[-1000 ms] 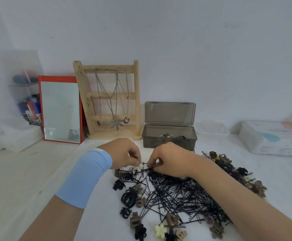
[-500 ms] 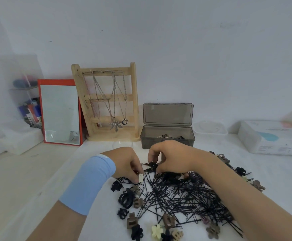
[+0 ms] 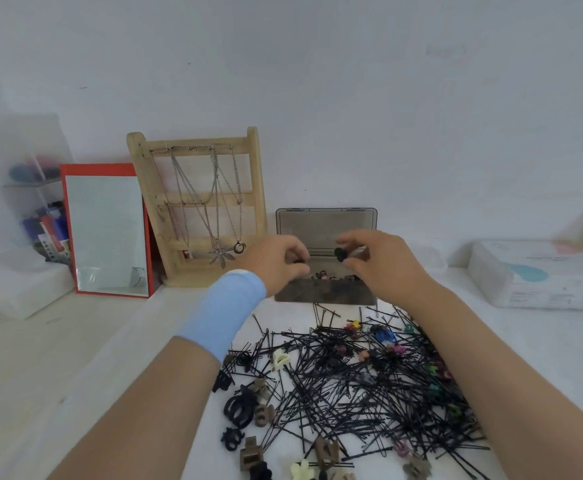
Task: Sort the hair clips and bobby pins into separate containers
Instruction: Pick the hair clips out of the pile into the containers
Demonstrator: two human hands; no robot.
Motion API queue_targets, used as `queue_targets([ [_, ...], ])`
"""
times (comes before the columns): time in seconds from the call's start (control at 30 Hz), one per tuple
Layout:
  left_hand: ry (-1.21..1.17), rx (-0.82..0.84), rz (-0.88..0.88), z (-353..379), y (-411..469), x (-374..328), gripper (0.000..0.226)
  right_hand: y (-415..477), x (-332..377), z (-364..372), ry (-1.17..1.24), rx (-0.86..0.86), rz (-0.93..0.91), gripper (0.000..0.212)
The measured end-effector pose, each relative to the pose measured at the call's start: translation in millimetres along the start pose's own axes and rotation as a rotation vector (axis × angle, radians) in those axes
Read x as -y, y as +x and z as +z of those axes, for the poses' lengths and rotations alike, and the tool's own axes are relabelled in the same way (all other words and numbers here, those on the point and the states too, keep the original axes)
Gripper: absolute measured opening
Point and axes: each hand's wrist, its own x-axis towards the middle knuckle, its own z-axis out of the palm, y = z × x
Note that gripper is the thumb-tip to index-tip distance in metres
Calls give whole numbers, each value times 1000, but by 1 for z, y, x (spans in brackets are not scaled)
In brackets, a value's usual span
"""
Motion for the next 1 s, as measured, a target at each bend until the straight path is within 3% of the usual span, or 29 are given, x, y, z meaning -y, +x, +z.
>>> queue_targets([
  [0.13,34,41,-2,14,18,-4,35,-1,-3,2,-118,39,-18,46],
  [0.27,36,9,28,-3,3,5,16,-2,9,4,-132,63,-79,25],
  [0.5,164,349,-125,-46,-64,27,5,-29,60,36,-46,523,-295,16],
  [0.6,210,424,-221,-47,-79,35,7,-38,68,52,-128,652,-316,23],
  [0.8,284,523,-370,-47,-89,45,7,-44,66,56,-173,630,-304,28],
  [1.0,188,506,-354,-55,-93,52,2,-42,79,53,-140,587,-256,25],
])
